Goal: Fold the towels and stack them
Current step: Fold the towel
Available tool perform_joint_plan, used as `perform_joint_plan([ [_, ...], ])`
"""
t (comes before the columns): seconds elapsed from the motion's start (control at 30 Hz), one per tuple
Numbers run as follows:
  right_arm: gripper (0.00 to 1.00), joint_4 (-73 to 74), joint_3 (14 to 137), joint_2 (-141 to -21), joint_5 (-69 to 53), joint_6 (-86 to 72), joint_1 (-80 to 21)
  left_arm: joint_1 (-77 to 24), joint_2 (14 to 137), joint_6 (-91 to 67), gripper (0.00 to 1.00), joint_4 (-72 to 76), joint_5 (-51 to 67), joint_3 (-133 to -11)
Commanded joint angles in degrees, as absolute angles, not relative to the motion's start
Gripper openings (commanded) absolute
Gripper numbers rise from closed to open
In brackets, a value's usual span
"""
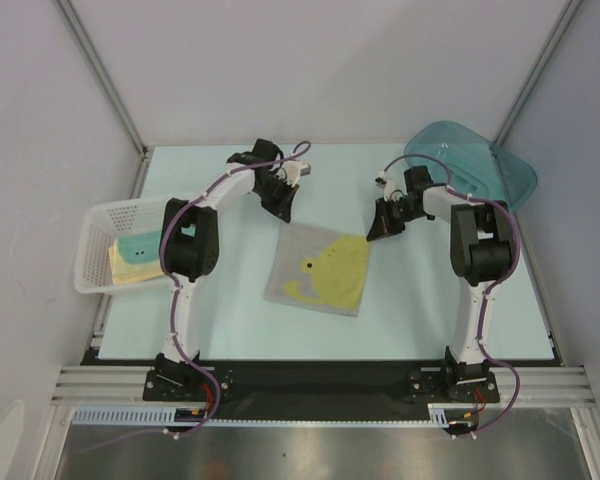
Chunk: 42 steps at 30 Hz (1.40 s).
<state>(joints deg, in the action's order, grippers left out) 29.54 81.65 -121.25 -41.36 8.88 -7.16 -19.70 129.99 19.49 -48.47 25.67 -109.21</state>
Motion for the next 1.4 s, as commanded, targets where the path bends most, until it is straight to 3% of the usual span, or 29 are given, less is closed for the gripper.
perform_joint_plan([
  [0.0,0.0,25.58,83.58,-117.86,-35.78,10.28,-6.68,-19.34,128.23,18.28,0.0,-46.93,25.05,-112.85],
  [0.77,0.0,14.78,71.46,-101.44,-31.73,9.58,-6.06,-18.37,117.43,10.29,0.0,-28.66,24.51,-99.41],
  [1.37,0.0,10.55,60.22,-88.6,-26.63,9.84,-11.69,-17.75,108.2,6.77,0.0,-24.17,27.6,-87.82],
])
